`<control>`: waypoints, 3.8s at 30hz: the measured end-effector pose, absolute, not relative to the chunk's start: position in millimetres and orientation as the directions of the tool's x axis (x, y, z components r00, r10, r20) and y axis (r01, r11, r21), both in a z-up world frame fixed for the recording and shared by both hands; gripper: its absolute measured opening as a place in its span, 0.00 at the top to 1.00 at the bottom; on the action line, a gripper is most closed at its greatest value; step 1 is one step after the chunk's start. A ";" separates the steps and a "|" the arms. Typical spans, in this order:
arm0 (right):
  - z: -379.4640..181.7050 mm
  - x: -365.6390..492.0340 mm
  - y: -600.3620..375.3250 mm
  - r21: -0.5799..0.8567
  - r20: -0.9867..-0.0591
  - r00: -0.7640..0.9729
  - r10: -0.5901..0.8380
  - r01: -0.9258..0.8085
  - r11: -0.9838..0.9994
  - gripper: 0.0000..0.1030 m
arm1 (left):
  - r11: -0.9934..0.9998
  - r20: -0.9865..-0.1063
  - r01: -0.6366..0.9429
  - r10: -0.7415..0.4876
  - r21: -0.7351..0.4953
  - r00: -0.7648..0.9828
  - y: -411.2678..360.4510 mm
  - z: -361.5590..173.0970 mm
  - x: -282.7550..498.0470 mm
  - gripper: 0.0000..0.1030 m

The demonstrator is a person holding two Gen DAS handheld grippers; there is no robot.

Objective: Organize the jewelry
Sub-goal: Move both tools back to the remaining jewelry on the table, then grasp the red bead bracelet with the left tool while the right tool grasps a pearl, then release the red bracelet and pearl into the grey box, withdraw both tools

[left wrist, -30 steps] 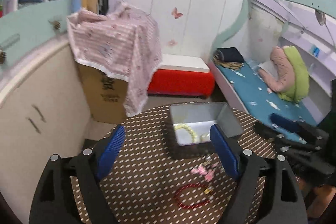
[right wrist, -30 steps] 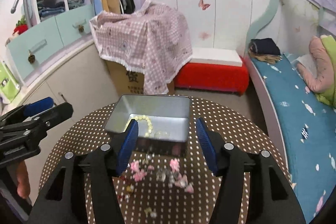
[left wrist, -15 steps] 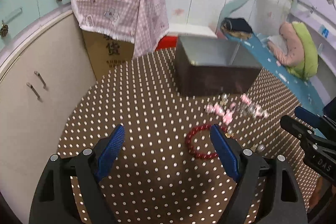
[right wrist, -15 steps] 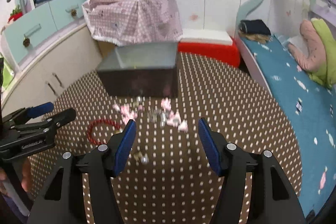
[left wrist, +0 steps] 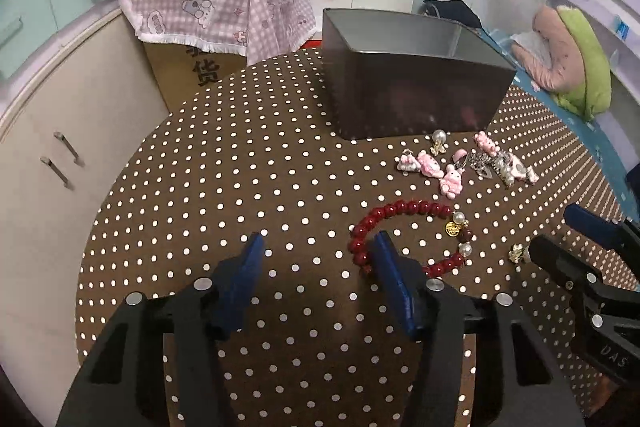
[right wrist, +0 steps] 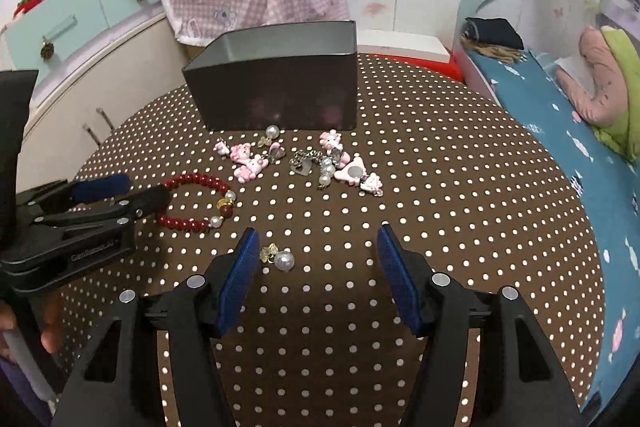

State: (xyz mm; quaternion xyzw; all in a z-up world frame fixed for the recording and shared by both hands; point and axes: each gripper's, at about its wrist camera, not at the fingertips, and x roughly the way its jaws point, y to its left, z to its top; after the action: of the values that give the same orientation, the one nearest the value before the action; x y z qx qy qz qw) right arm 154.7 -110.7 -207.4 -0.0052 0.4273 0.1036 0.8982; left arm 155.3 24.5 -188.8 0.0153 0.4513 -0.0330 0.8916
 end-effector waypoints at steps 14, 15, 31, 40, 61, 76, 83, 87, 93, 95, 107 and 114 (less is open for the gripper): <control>-216.1 159.3 -93.4 0.042 -0.791 0.585 0.178 -0.239 0.970 0.58 | 0.993 -0.797 0.106 -0.108 -0.055 0.594 31.0 -180.2 154.9 0.94; -215.5 159.0 -92.5 0.044 -0.792 0.582 0.183 -0.244 0.969 0.61 | 0.993 -0.795 0.105 -0.111 -0.060 0.596 31.5 -178.6 153.8 0.94; -201.6 144.8 -93.8 0.099 -0.772 0.585 0.248 -0.275 0.956 0.89 | 0.973 -0.738 0.176 -0.230 -0.151 0.635 30.0 -140.5 136.6 0.94; -170.3 141.9 -107.2 0.114 -0.725 0.637 0.263 -0.266 0.957 0.89 | 0.957 -0.673 0.230 -0.290 -0.179 0.680 22.7 -100.0 133.0 0.94; -96.5 232.5 -116.2 0.179 -0.638 0.695 0.332 -0.285 0.942 0.89 | 0.937 -0.612 0.293 -0.345 -0.189 0.712 1.0 -31.3 204.1 0.94; -139.3 295.5 -90.3 0.201 -0.712 0.611 0.346 -0.294 0.934 0.89 | 0.953 -0.731 0.220 -0.299 -0.206 0.613 4.4 -95.0 272.4 0.94; -155.2 305.4 -83.5 0.207 -0.732 0.588 0.345 -0.290 0.934 0.89 | 0.959 -0.749 0.203 -0.281 -0.197 0.600 8.0 -106.5 276.2 0.93; -160.4 307.3 -82.1 0.212 -0.738 0.580 0.345 -0.286 0.934 0.89 | 0.961 -0.754 0.195 -0.275 -0.196 0.596 8.0 -109.1 275.1 0.93; -160.0 306.1 -85.4 0.226 -0.732 0.584 0.351 -0.278 0.934 0.88 | 0.963 -0.758 0.184 -0.268 -0.196 0.595 10.4 -110.0 269.9 0.84; -157.4 304.0 -86.5 0.227 -0.729 0.588 0.349 -0.273 0.935 0.87 | 0.966 -0.750 0.174 -0.259 -0.192 0.608 11.8 -107.1 265.4 0.70; -112.5 262.4 -112.5 0.199 -0.660 0.684 0.312 -0.241 0.950 0.55 | 0.968 -0.650 0.142 -0.245 -0.208 0.719 28.4 -71.4 219.6 0.33; -100.6 230.1 -132.8 0.193 -0.633 0.719 0.289 -0.215 0.957 0.48 | 0.982 -0.574 0.102 -0.176 -0.160 0.800 31.0 -61.7 176.8 0.22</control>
State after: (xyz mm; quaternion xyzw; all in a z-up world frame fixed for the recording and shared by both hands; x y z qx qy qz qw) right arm 230.1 -132.8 -100.6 0.0528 0.3495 0.1362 0.9255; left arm 176.8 31.0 -61.7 -0.0607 0.3076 -0.0734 0.9467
